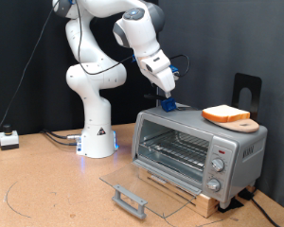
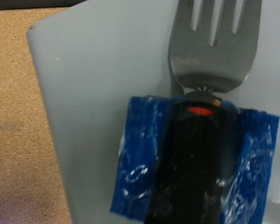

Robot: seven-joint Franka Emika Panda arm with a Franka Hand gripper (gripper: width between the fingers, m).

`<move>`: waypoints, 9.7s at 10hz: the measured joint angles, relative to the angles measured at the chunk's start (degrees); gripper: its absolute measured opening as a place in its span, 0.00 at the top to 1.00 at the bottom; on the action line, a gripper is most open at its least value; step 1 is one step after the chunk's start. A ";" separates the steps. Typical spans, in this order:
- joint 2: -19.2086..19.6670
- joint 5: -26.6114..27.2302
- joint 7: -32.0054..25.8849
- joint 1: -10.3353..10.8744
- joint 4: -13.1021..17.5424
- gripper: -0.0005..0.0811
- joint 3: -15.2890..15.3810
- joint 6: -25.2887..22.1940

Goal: Make a piece of toast with the oven

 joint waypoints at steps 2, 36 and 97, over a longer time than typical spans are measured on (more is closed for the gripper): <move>-0.56 2.25 -0.94 0.79 -1.25 0.00 1.93 5.38; 3.69 11.31 -1.18 0.99 -4.14 0.47 8.08 13.50; 20.75 10.51 8.24 -10.01 8.12 0.47 11.83 22.90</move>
